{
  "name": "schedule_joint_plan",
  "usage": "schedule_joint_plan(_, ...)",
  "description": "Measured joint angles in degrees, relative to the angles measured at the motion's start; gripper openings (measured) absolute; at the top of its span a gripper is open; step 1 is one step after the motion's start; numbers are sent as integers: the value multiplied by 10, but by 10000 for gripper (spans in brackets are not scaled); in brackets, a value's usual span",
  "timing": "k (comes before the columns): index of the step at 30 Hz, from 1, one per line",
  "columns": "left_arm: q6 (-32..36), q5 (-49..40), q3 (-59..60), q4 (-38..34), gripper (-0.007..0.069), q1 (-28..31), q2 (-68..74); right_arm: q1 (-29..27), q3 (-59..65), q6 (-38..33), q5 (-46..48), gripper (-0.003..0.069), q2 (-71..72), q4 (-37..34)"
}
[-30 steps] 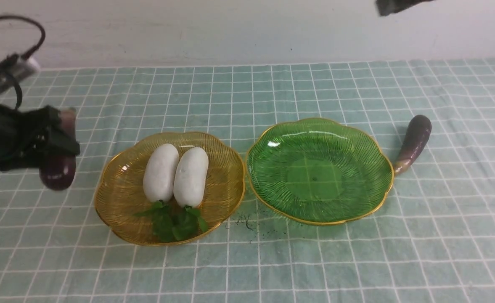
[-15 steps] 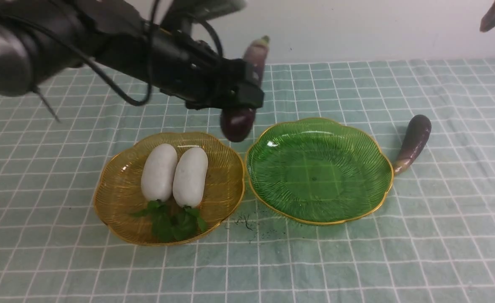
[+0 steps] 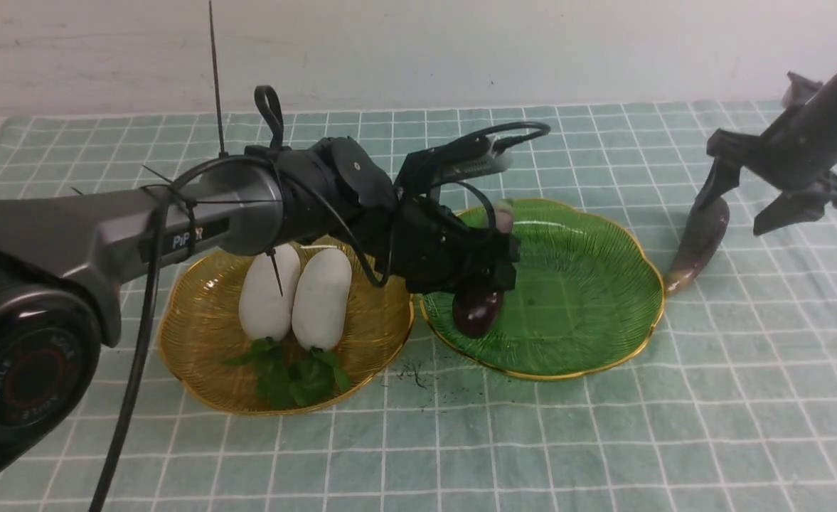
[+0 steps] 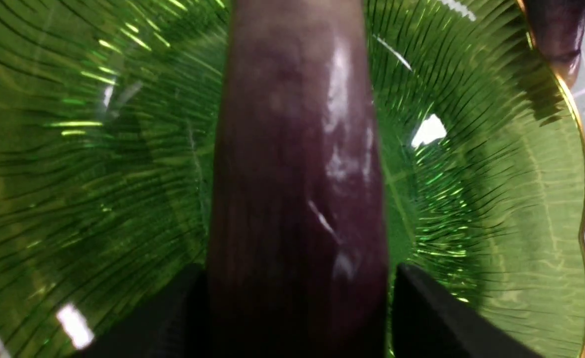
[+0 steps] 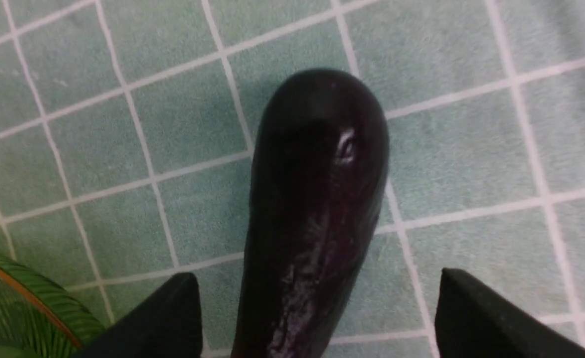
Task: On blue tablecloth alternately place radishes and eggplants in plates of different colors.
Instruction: 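Place the eggplant on the green plate, then put the eggplants into the green plate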
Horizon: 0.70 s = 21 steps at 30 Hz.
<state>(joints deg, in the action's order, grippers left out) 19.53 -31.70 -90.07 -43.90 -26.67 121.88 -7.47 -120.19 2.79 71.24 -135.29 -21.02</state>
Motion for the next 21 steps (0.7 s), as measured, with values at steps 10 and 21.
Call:
schedule_joint_plan(10, -41, -80, -2, -3, 542, 20, -26, 0, -2, -24, -7, 468, -44, -22)
schedule_joint_plan(21, -45, -238, -2, 115, -2, 127, -243, -8, -11, -19, -5, 349, 92, -30)
